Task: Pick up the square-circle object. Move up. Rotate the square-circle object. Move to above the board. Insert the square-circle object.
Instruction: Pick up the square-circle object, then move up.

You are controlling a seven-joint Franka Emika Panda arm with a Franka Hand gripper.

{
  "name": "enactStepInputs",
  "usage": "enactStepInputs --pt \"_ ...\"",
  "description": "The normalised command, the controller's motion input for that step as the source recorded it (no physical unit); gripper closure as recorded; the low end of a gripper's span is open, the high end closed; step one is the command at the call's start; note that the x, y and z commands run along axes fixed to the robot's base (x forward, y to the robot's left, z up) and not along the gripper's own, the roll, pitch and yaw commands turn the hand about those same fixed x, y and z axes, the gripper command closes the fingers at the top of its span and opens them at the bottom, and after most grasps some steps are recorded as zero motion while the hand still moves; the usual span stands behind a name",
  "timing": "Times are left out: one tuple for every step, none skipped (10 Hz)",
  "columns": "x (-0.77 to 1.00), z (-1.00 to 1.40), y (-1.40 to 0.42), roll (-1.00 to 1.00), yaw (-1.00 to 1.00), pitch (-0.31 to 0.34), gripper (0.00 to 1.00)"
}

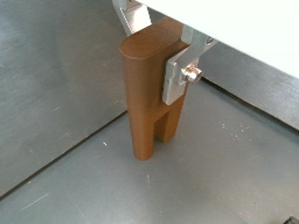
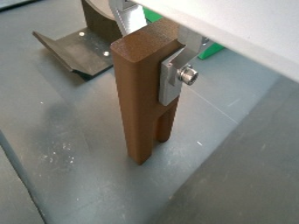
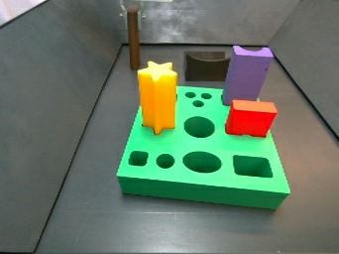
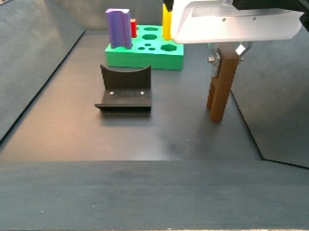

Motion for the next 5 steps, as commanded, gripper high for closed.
enactStepInputs --pt "0.00 0.00 0.00 0.00 0.00 0.000 1.00" --pt "0.00 0.00 0.00 0.00 0.00 0.000 1.00" --pt "0.00 0.00 0.00 0.00 0.00 0.000 1.00" --pt "0.00 0.83 0.00 0.00 0.00 0.000 1.00" --pt "0.01 0.86 0.01 0.00 0.03 -0.018 1.00"
